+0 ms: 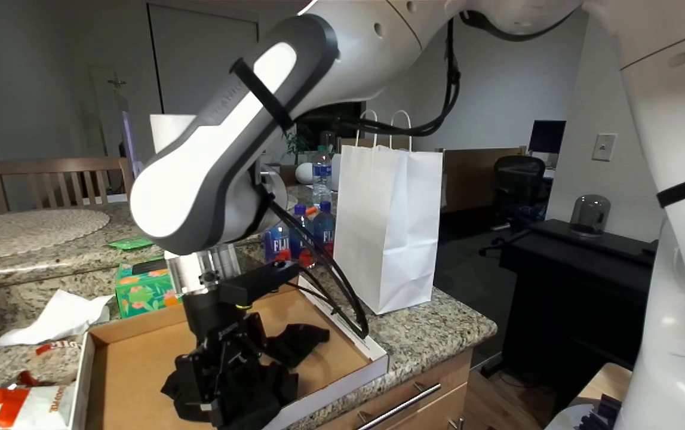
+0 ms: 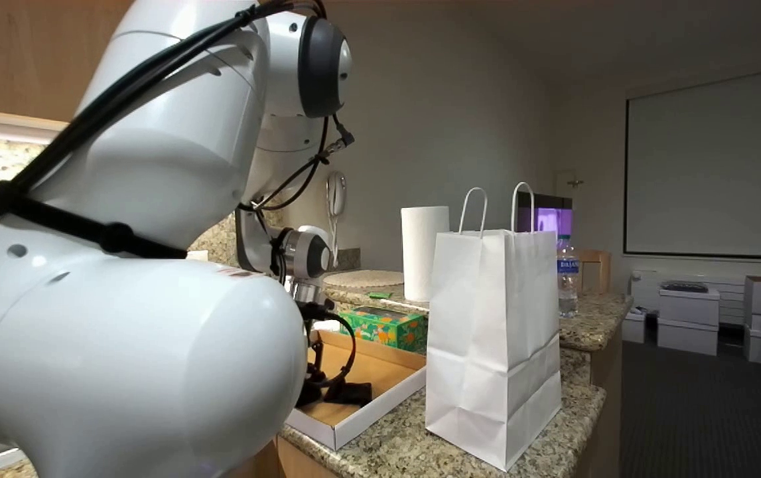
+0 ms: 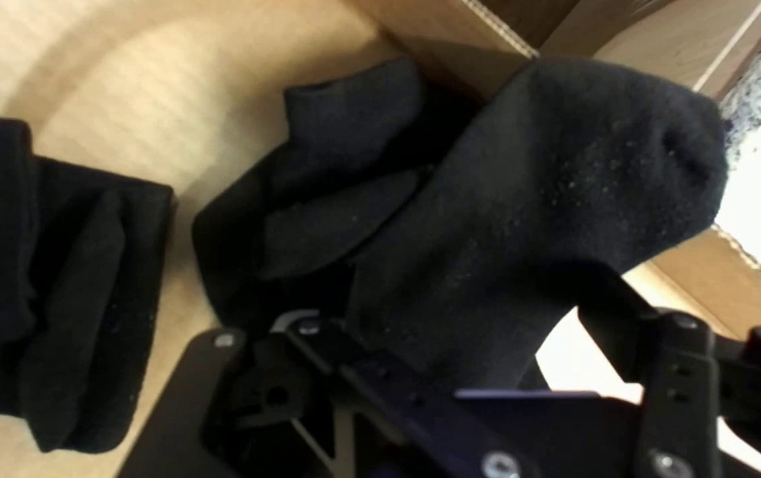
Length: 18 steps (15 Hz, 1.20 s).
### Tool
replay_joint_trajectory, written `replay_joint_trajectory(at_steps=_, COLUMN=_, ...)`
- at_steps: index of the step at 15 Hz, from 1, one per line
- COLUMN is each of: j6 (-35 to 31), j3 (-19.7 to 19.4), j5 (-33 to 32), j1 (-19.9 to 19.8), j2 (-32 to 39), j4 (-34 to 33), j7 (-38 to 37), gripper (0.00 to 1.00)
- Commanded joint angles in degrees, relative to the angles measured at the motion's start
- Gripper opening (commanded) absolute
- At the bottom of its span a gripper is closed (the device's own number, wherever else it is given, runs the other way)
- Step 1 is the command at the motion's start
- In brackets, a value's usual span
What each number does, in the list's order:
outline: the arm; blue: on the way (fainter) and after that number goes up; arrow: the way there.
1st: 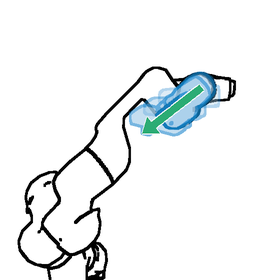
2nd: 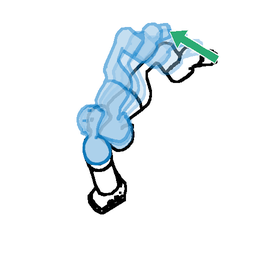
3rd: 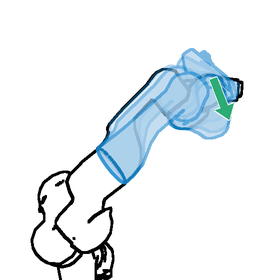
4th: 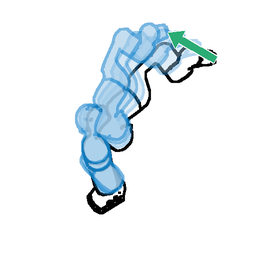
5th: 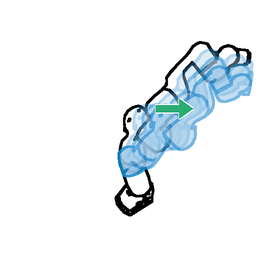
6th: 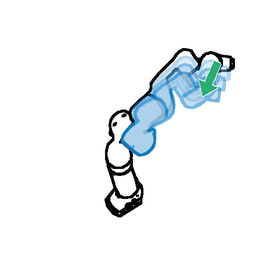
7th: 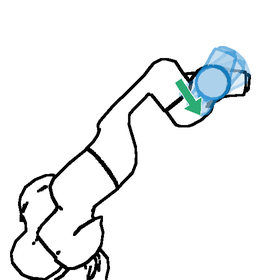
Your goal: Remove all the objects from the tray and put them in the carrier bag
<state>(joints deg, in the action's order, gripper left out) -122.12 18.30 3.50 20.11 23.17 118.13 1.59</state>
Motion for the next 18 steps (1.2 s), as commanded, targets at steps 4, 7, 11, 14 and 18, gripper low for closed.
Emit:
replay_joint_trajectory(at_steps=4, j6=-0.1, j3=-1.6, j5=-0.9, j1=0.3, j2=-0.1, j4=-0.1, j7=-2.4, gripper=0.36)
replay_joint_trajectory(at_steps=7, j6=-0.1, j3=-2.0, j5=-1.3, j1=0.5, j2=-0.4, j4=0.4, j7=-3.0, gripper=0.17)
replay_joint_trajectory(at_steps=11, j6=-0.3, j3=-1.9, j5=-1.2, j1=0.8, j2=-1.7, j4=1.2, j7=-3.8, gripper=0.07)
replay_joint_trajectory(at_steps=14, j6=-1.1, j3=-2.0, j5=-1.7, j1=1.1, j2=-4.9, j4=3.2, j7=-5.6, gripper=0.08)
replay_joint_trajectory(at_steps=18, j6=-0.9, j3=-2.2, j5=-3.9, j1=1.1, j2=-10.6, j4=5.3, j7=-8.5, gripper=0.09)
